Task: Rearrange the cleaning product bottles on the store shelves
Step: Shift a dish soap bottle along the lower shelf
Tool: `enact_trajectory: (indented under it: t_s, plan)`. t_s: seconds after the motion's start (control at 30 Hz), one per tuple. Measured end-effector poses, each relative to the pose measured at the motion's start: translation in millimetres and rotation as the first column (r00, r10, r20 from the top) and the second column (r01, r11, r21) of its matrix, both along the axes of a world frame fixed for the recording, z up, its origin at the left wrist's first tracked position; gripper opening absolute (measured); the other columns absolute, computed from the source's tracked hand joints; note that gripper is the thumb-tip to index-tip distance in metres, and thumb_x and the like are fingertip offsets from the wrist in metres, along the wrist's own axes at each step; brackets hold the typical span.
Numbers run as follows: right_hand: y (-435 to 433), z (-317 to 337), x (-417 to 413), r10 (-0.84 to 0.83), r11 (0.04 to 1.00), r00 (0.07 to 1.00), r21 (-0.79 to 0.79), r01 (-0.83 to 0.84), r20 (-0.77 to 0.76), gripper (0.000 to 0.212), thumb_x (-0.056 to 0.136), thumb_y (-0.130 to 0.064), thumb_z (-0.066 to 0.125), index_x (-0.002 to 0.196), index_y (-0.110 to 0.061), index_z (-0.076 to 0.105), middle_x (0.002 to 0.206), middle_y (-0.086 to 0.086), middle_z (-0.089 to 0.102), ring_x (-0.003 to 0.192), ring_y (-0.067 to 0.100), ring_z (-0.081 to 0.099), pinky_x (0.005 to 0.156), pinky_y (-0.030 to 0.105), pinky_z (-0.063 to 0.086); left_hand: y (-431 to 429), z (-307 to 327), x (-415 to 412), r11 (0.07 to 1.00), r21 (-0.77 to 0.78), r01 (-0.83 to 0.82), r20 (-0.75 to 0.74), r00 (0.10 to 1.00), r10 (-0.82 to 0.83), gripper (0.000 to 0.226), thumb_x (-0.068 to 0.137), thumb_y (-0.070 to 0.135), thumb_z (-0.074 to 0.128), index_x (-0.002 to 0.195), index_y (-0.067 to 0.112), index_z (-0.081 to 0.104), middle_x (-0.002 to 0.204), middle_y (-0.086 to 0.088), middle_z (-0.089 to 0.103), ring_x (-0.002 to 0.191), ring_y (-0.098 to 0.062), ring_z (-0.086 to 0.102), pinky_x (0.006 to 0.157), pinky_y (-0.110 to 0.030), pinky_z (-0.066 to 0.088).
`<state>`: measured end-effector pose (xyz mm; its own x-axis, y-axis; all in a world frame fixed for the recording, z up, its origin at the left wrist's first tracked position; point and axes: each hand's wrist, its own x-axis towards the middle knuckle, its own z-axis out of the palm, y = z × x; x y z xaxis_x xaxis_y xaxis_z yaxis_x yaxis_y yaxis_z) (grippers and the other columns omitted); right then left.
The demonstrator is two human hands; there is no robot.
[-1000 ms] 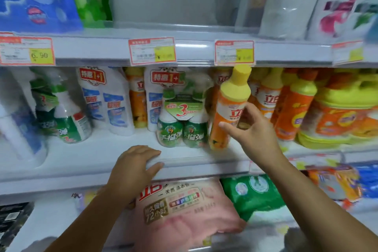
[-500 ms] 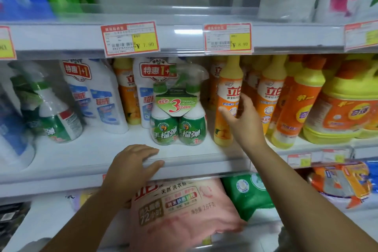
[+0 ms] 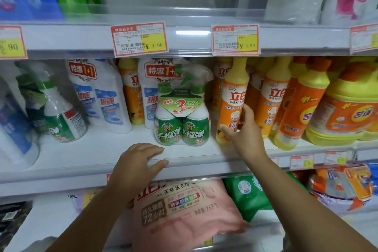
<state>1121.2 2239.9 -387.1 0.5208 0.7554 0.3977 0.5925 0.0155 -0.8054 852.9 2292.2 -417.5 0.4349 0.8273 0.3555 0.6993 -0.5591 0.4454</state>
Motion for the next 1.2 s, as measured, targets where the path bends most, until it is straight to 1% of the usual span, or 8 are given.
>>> enact_trajectory:
  t_s: [0.13, 0.23, 0.3, 0.5, 0.7, 0.83, 1.1, 1.2]
  plan:
    - [15, 3, 5, -0.017, 1.000, 1.000, -0.017, 0.017, 0.013, 0.076, 0.080, -0.023, 0.074, 0.142, -0.020, 0.031, 0.130, 0.005, 0.058, 0.112, 0.025, 0.058, 0.089, 0.030, 0.044, 2, -1, 1, 1.000, -0.003, 0.002, -0.008, 1.000, -0.002, 0.056, 0.070, 0.059, 0.050, 0.116, 0.030, 0.065, 0.121, 0.013, 0.061, 0.114, -0.003, 0.045, 0.095, -0.016, 0.027]
    - [32, 3, 14, -0.043, 0.998, 0.999, -0.047, 0.042, -0.003, 0.075, 0.082, -0.024, 0.072, 0.143, -0.017, 0.030, 0.131, 0.009, 0.058, 0.115, 0.029, 0.058, 0.093, 0.035, 0.044, 1, -1, 3, 1.000, -0.020, -0.004, -0.002, 1.000, 0.004, 0.059, 0.070, 0.062, 0.046, 0.116, 0.031, 0.064, 0.122, 0.014, 0.060, 0.112, 0.000, 0.043, 0.095, -0.015, 0.026]
    - [44, 3, 20, -0.044, 0.997, 0.999, -0.058, 0.044, -0.010, 0.073, 0.082, -0.025, 0.071, 0.142, -0.016, 0.030, 0.133, 0.011, 0.057, 0.117, 0.032, 0.057, 0.096, 0.039, 0.043, 1, -1, 3, 1.000, -0.019, -0.001, -0.002, 1.000, 0.001, 0.067, 0.066, 0.070, 0.039, 0.116, 0.033, 0.063, 0.122, 0.016, 0.059, 0.109, 0.004, 0.041, 0.095, -0.015, 0.027]
    - [66, 3, 32, -0.056, 0.997, 0.998, -0.059, 0.056, -0.004, 0.074, 0.085, -0.023, 0.068, 0.146, -0.015, 0.026, 0.139, 0.012, 0.051, 0.124, 0.034, 0.051, 0.102, 0.039, 0.039, 6, -3, 1, 1.000, -0.024, -0.002, -0.020, 1.000, 0.002, 0.062, 0.068, 0.067, 0.044, 0.118, 0.035, 0.062, 0.123, 0.019, 0.057, 0.107, 0.009, 0.034, 0.095, -0.015, 0.025]
    - [78, -2, 35, -0.072, 0.996, 0.997, -0.056, 0.072, -0.015, 0.070, 0.087, -0.026, 0.065, 0.145, -0.015, 0.028, 0.139, 0.012, 0.051, 0.124, 0.035, 0.051, 0.104, 0.043, 0.040, 7, -5, 1, 1.000, -0.031, -0.003, -0.018, 1.000, 0.002, 0.073, 0.062, 0.076, 0.032, 0.115, 0.036, 0.063, 0.116, 0.026, 0.054, 0.106, 0.010, 0.036, 0.094, -0.015, 0.026]
    - [84, -5, 35, -0.095, 0.993, 0.995, -0.075, 0.092, -0.027, 0.063, 0.087, -0.031, 0.065, 0.140, -0.015, 0.034, 0.134, 0.012, 0.055, 0.120, 0.036, 0.053, 0.102, 0.046, 0.043, 7, -5, 2, 0.999, -0.033, -0.005, -0.011, 1.000, 0.004, 0.073, 0.061, 0.076, 0.032, 0.114, 0.037, 0.063, 0.114, 0.028, 0.053, 0.106, 0.010, 0.037, 0.095, -0.016, 0.027]
    - [86, -4, 32, -0.113, 0.991, 0.993, -0.072, 0.112, -0.012, 0.064, 0.087, -0.031, 0.065, 0.140, -0.013, 0.033, 0.135, 0.013, 0.055, 0.119, 0.037, 0.053, 0.100, 0.044, 0.042, 6, -5, 1, 0.999, -0.044, -0.001, 0.007, 1.000, 0.001, 0.073, 0.062, 0.076, 0.032, 0.116, 0.037, 0.062, 0.118, 0.024, 0.056, 0.108, 0.009, 0.036, 0.096, -0.017, 0.027]
    - [82, -2, 35, -0.084, 0.985, 0.996, -0.151, 0.080, -0.020, 0.062, 0.088, -0.034, 0.062, 0.138, -0.012, 0.033, 0.136, 0.015, 0.053, 0.121, 0.037, 0.052, 0.101, 0.043, 0.040, 5, -3, -1, 0.999, -0.049, 0.012, 0.012, 1.000, -0.012, 0.067, 0.067, 0.073, 0.040, 0.119, 0.035, 0.061, 0.120, 0.022, 0.053, 0.109, 0.009, 0.034, 0.096, -0.015, 0.025]
